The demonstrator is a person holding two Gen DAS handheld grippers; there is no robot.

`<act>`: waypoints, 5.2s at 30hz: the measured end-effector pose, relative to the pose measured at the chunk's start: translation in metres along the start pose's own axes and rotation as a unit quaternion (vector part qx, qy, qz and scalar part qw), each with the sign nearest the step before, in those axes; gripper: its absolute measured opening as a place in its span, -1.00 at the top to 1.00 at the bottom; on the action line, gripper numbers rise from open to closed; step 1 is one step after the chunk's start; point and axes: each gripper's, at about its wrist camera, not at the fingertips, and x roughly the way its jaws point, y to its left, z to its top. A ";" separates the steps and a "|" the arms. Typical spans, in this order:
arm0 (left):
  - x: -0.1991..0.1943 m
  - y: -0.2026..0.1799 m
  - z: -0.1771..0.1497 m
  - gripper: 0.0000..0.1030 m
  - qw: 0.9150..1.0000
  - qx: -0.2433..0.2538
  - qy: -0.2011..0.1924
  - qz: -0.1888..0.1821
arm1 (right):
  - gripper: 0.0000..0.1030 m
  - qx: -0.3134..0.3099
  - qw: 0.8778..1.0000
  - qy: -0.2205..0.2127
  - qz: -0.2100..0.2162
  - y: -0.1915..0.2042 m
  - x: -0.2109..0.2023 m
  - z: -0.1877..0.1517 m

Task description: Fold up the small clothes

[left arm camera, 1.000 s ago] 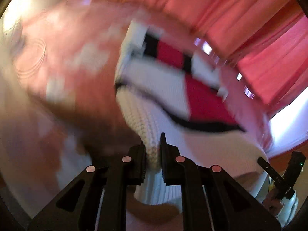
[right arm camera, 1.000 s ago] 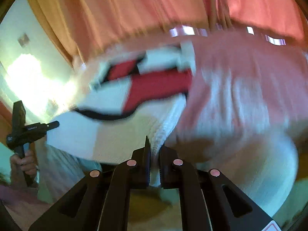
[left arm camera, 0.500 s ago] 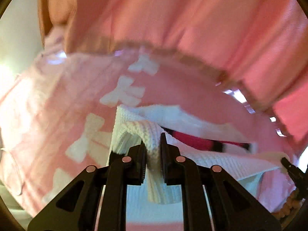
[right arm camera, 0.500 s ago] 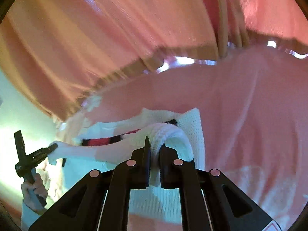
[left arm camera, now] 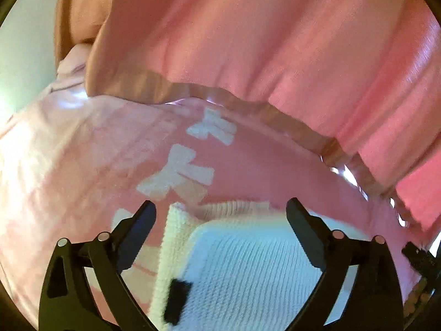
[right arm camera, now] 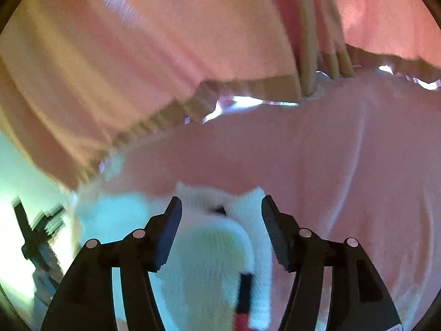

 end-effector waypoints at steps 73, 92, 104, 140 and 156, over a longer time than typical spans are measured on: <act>0.051 -0.025 -0.043 -0.07 0.986 0.055 0.139 0.080 | 0.77 -0.153 0.983 0.064 -0.086 0.037 0.059 0.006; 0.056 -0.018 -0.001 0.92 0.995 0.003 0.090 0.036 | 0.80 -0.106 0.994 0.041 -0.003 0.042 0.053 0.014; 0.094 -0.002 -0.013 0.88 0.987 -0.009 0.135 0.089 | 0.69 -0.068 0.993 0.081 -0.045 0.033 0.095 0.015; 0.034 -0.029 -0.061 0.18 0.979 0.100 0.139 0.110 | 0.75 -0.070 0.983 0.127 -0.117 0.002 0.056 -0.034; -0.021 -0.032 -0.080 -0.22 0.981 0.116 0.110 0.107 | -0.28 -0.053 0.984 0.147 -0.082 -0.002 0.025 -0.073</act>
